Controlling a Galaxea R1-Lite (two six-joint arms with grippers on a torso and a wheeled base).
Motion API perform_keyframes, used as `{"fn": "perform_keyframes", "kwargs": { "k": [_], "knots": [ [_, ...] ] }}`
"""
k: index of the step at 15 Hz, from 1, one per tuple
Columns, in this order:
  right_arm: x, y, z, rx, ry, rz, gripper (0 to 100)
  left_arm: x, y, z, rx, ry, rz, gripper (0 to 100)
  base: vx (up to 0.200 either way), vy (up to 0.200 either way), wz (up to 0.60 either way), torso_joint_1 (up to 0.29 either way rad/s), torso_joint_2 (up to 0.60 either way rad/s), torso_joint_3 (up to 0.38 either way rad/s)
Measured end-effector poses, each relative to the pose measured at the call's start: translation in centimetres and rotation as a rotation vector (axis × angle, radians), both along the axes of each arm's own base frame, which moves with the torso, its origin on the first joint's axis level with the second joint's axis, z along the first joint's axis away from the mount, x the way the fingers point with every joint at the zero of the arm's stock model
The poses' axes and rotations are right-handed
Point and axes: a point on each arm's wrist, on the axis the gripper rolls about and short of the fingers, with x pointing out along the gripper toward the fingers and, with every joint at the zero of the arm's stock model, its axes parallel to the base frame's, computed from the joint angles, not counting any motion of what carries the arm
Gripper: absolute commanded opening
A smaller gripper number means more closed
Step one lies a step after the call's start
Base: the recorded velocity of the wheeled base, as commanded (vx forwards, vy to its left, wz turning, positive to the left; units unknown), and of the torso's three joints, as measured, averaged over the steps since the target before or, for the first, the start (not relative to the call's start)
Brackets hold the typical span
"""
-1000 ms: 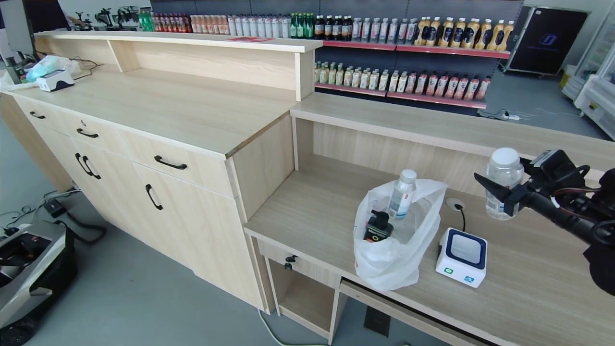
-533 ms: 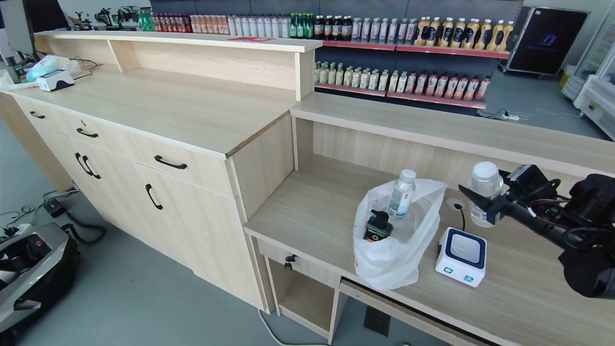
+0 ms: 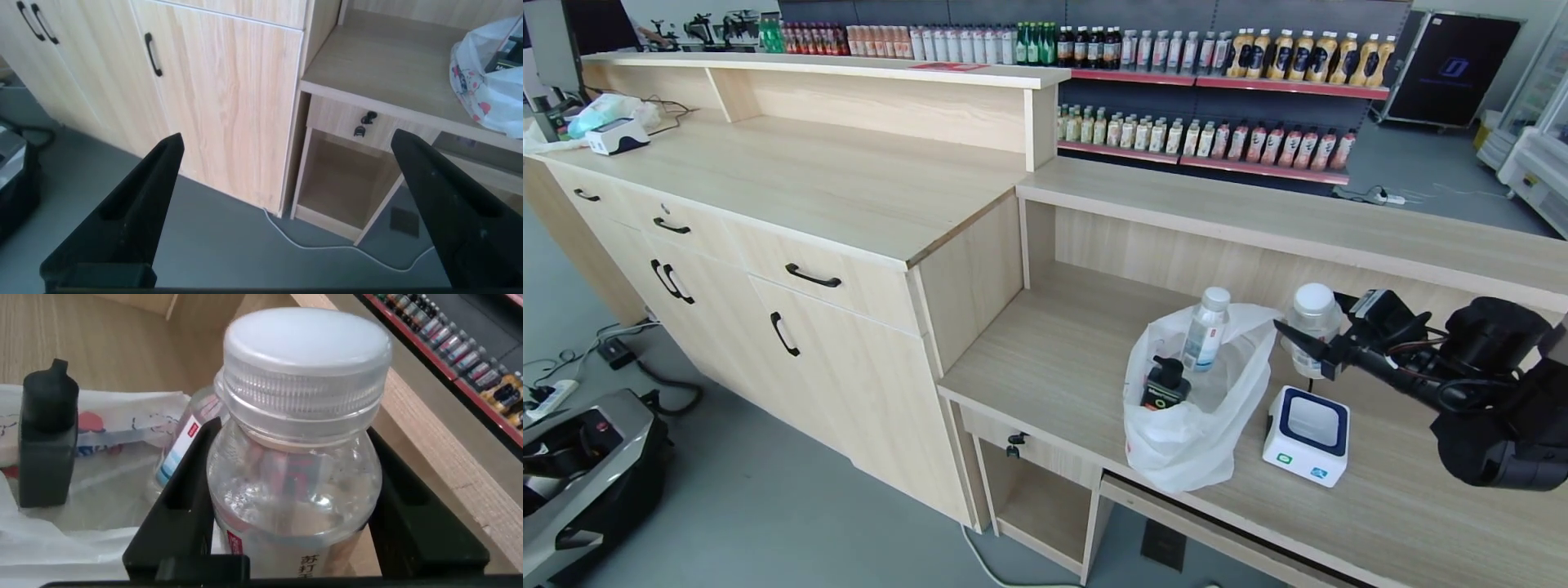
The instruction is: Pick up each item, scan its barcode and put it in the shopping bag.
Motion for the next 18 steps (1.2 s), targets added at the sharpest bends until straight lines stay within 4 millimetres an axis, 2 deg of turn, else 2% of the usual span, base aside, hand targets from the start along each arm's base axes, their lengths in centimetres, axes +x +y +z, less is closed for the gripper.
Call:
{"fn": "perform_keyframes", "kwargs": {
  "k": [5,10,14,18],
  "knots": [
    [1.9,0.4,-1.4,-0.035,-0.022,0.037,0,0.0,0.0,0.0,0.0,0.0,0.001,100,0.0,0.0,0.0,0.0,0.0,0.0],
    [3.8,1.1,-1.7,-0.048,-0.065,0.108,0,0.0,0.0,0.0,0.0,0.0,0.0,100,0.0,0.0,0.0,0.0,0.0,0.0],
    [4.0,1.0,-2.3,-0.047,-0.053,0.107,0,0.0,0.0,0.0,0.0,0.0,0.0,100,0.0,0.0,0.0,0.0,0.0,0.0],
    [3.4,0.7,-2.4,-0.059,-0.042,0.095,0,0.0,0.0,0.0,0.0,0.0,0.0,100,0.0,0.0,0.0,0.0,0.0,0.0]
  ]
}}
